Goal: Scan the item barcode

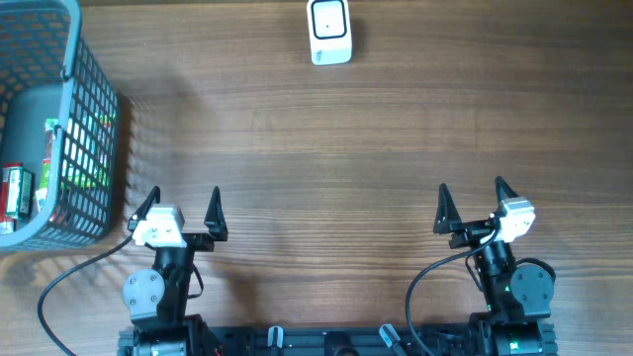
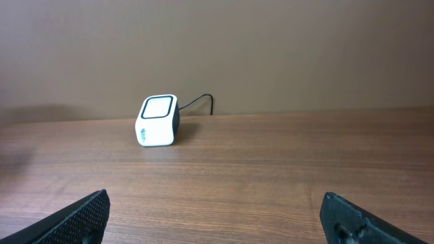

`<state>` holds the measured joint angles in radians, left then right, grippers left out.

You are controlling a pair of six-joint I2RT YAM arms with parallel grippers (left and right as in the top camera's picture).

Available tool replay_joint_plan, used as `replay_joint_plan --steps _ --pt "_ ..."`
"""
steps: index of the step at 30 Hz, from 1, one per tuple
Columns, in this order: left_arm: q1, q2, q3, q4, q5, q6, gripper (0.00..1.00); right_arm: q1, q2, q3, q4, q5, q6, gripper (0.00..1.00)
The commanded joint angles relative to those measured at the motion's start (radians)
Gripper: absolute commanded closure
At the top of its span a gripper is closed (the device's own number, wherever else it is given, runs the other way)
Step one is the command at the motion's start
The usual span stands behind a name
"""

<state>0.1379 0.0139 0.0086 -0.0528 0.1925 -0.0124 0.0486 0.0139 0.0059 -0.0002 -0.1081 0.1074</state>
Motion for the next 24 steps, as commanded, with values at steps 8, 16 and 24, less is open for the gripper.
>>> replay_joint_plan --steps 8,16,24 --pt "0.004 -0.004 -0.003 -0.005 0.024 0.008 0.0 -0.003 0.015 -0.001 0.002 0.04 -0.054 0.01" --pt "0.004 -0.004 -0.003 -0.005 0.023 0.008 0.0 -0.003 0.015 -0.001 0.002 0.04 -0.054 0.0" --pt "0.004 -0.004 -0.003 -0.005 0.023 0.008 0.0 -0.003 0.015 -0.001 0.002 0.04 -0.055 0.0"
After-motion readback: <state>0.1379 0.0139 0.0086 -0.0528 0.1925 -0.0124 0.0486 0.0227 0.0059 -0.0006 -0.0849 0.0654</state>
